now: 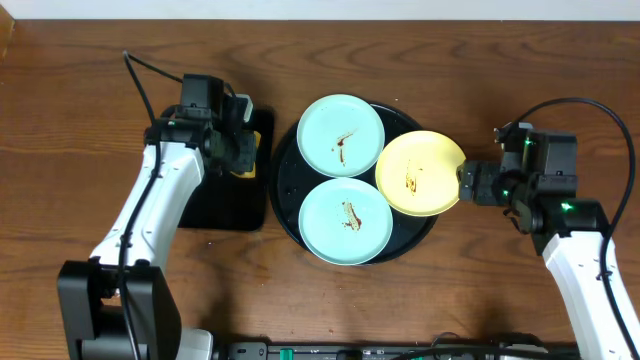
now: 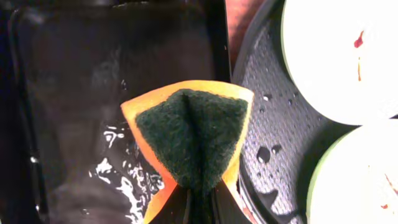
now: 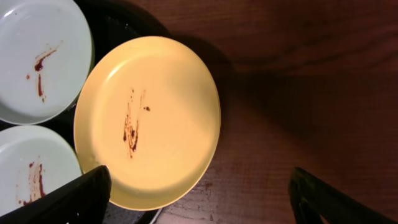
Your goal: Clean dirty plates on tray and stack at the side
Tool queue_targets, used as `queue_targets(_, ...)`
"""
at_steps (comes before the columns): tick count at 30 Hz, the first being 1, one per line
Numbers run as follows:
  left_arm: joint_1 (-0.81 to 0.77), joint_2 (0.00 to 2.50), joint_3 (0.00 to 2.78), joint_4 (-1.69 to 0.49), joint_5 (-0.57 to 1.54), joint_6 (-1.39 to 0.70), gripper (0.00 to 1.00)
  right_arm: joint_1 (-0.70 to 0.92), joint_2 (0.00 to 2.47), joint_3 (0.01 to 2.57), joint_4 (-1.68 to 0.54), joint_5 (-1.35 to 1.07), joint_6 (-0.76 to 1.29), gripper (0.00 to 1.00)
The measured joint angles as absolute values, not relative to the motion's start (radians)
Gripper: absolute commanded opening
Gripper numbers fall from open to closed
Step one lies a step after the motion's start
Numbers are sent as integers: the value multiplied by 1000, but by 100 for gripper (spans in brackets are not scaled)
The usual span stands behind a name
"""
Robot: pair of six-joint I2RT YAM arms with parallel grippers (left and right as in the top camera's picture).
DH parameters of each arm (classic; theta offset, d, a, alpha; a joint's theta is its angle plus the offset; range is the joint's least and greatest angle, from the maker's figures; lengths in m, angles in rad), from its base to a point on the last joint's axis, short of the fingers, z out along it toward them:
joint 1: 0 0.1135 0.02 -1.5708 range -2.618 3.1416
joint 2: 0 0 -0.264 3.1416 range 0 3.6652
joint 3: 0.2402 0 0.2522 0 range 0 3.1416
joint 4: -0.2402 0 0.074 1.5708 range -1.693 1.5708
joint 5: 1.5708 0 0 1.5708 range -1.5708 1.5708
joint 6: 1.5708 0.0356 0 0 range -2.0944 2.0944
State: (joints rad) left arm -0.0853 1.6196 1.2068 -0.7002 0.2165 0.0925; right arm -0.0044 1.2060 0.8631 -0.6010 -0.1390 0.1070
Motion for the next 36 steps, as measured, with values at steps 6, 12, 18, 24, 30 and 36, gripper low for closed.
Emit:
queue_targets(6, -86, 1618, 1207, -730, 169, 73, 8, -4, 1228, 863, -596, -137, 101, 85)
queue_targets(12, -86, 1618, 1207, -730, 150, 62, 8, -4, 1295, 863, -583, -121, 98, 81)
queue_targets(18, -86, 1618, 1207, -731, 150, 47, 8, -4, 1423, 864, -552, -114, 95, 66)
queue_targets(24, -86, 1618, 1207, -731, 151, 41, 8, -4, 1540, 865, -467, -116, 103, 42)
queue_targets(30, -86, 1618, 1207, -723, 213, 37, 8, -4, 1612, 865, -442, -128, 107, 19)
queue_targets(36, -93, 1618, 1207, -691, 293, 32, 8, -4, 1629, 866, -445, -138, 120, 4)
